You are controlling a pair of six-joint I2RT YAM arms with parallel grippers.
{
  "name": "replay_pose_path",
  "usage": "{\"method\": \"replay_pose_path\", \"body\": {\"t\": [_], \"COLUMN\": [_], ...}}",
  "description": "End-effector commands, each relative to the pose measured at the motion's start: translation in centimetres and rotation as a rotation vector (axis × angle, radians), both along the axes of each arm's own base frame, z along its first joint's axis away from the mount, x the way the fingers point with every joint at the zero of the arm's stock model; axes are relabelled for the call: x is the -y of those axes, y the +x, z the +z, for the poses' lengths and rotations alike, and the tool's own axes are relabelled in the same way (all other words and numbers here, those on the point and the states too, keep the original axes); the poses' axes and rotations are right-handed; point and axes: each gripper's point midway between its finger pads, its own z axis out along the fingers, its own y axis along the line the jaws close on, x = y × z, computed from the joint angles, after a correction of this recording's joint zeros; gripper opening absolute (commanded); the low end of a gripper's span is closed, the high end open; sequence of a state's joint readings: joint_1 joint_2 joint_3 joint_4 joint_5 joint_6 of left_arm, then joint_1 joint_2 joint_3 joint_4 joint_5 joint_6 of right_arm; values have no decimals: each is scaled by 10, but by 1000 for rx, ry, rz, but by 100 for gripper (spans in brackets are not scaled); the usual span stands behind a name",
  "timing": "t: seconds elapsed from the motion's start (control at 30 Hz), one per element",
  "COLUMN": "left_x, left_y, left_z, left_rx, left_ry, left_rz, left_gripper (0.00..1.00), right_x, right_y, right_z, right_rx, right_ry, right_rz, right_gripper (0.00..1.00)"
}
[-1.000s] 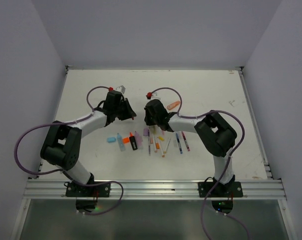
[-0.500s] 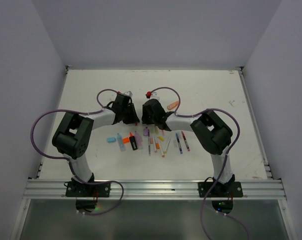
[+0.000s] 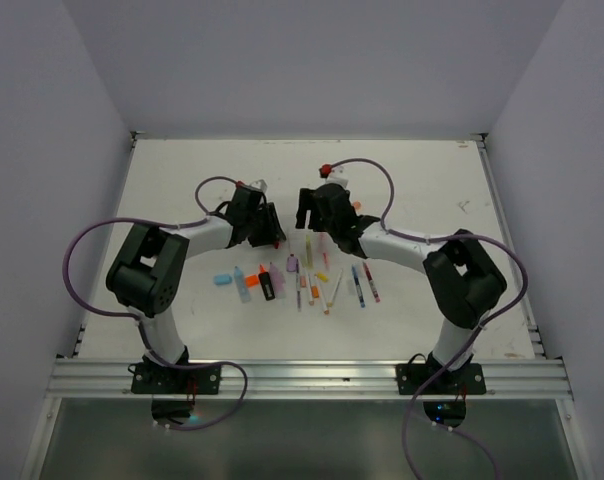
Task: Open the pen caps
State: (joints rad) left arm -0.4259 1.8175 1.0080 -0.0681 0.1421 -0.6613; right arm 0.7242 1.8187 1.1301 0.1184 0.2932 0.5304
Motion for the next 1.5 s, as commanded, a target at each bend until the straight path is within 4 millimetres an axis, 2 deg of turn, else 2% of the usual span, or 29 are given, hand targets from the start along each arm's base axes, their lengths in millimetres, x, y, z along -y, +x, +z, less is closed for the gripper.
{"method": "replay_pose_path", "body": {"t": [0.0,0.03,0.07,0.1,0.13,0.17,0.2,0.27,0.3,0.33,0.37,0.4,0.47,0.5,0.53,0.57,0.6,0.63,0.67,0.73,0.77,0.9,1.03,1.23,1.37,1.47], "left_x": [4,4,4,4,3,3,2,-1,-3,-6,-7,-10,-16,-19,-22,-24,-26,-28,-31,-34,-36,-48,-53,-44,-37,-28], "left_y": [8,7,8,8,7,7,8,5,7,3,3,2,-3,-6,-12,-16,-19,-26,-31,-43,-47,-67,-77,-82,-81,-80], "left_z": [10,11,17,21,24,29,39,46,60,62,77,83,88,102,99,111,113,109,119,113,121,111,107,113,121,127], "left_rx": [36,36,52,59,66,77,101,117,154,155,191,204,224,257,253,282,289,280,303,291,313,297,297,321,342,344], "left_ry": [-9,-11,-17,-23,-27,-28,-34,-37,-43,-38,-48,-45,-37,-44,-37,-48,-49,-47,-58,-59,-68,-50,-50,-93,-124,-155], "left_rz": [5,7,8,8,11,12,18,23,34,38,43,52,63,68,68,64,62,61,61,51,51,59,59,7,-22,-61], "left_gripper": [46,50,54,54,60,61,65,75,80,83,86,89,92,93,93,93,93,93,93,93,93,93,93,93,93,93], "right_x": [50,66,75,82,97,104,111,122,126,131,131,132,130,128,127,124,122,121,120,119,117,115,113,109,110,105], "right_y": [19,26,27,31,35,37,39,46,48,51,56,57,65,67,68,72,73,74,77,79,81,83,82,75,65,58], "right_z": [20,20,17,17,14,12,6,3,-5,-7,-5,-15,-14,-16,-25,-24,-26,-35,-34,-41,-44,-52,-60,-63,-65,-60], "right_rx": [46,45,25,21,8,-6,-21,-43,-66,-78,-80,-97,-99,-105,-124,-125,-131,-148,-145,-160,-164,-177,-195,-215,-204,-190], "right_ry": [-51,-65,-83,-94,-114,-129,-145,-150,-158,-160,-159,-169,-159,-154,-160,-154,-143,-153,-149,-153,-156,-151,-151,-139,-134,-132], "right_rz": [-150,-197,-222,-242,-287,-307,-327,-363,-378,-395,-403,-408,-413,-412,-413,-413,-416,-420,-425,-432,-429,-436,-430,-389,-346,-274], "right_gripper": [79,79,80,80,80,80,80,80,80,80,80,80,80,80,80,80,80,80,79,78,76,73,68,54,35,31]}}
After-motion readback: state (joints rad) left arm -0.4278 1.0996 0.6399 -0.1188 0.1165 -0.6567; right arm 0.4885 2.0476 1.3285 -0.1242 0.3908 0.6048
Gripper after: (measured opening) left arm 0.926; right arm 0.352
